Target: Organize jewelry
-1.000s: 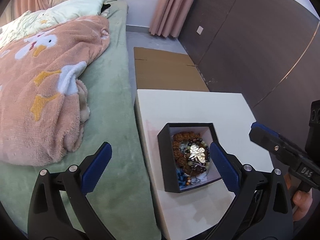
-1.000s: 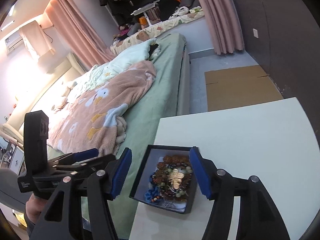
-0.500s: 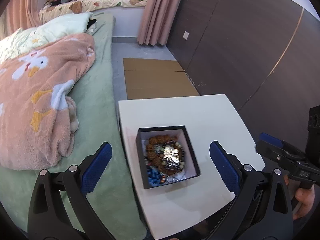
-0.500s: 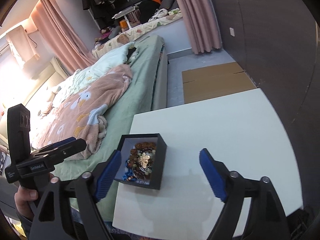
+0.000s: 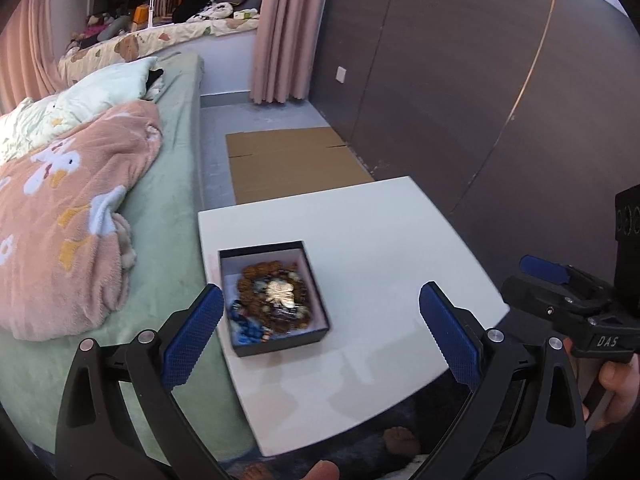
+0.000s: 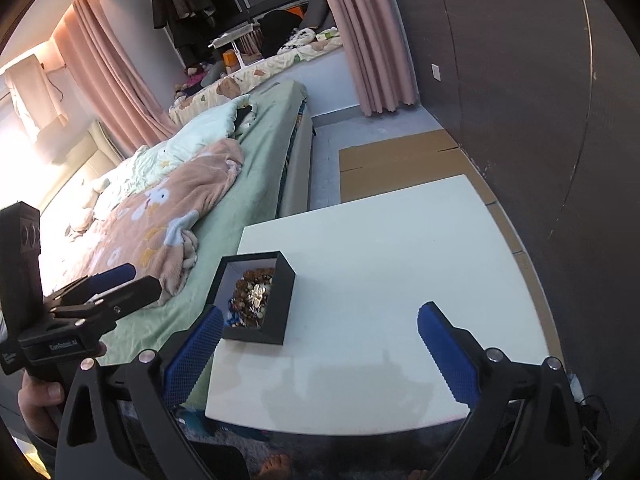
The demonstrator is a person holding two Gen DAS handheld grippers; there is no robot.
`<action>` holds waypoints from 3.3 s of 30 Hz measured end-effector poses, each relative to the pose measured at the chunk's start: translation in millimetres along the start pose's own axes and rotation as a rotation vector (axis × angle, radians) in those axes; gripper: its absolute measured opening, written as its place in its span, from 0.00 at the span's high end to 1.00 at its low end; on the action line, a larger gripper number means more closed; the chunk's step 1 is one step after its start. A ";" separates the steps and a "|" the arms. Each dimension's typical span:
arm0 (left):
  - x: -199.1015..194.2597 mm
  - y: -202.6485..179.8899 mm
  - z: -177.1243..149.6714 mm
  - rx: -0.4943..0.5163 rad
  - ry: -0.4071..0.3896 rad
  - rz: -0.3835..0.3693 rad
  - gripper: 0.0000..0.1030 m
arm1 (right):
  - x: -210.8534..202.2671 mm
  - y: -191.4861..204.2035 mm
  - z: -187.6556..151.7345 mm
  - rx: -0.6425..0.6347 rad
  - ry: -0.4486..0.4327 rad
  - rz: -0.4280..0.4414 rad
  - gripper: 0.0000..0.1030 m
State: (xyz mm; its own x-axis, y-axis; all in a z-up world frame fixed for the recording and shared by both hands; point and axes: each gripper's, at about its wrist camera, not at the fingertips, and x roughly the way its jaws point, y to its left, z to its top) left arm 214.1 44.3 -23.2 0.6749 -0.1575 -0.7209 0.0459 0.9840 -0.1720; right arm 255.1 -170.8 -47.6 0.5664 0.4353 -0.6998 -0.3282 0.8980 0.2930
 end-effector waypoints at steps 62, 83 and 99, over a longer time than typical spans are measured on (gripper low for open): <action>-18.7 -10.2 -51.8 0.034 -0.063 0.028 0.05 | -23.5 -21.6 -48.8 -0.041 -0.010 -0.068 0.08; -19.9 -14.4 -51.7 0.052 -0.068 0.051 0.05 | -24.9 -24.2 -48.9 -0.038 -0.011 -0.067 0.08; -12.8 -16.6 -52.1 0.064 -0.068 0.104 0.05 | -30.4 -35.8 -45.4 -0.022 -0.014 -0.052 0.08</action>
State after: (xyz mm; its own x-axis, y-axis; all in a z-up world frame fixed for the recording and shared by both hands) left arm 166.4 25.7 -46.1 0.7269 -0.0502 -0.6849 0.0180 0.9984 -0.0541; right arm 215.3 -219.1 -66.4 0.5937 0.3894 -0.7042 -0.3150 0.9177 0.2419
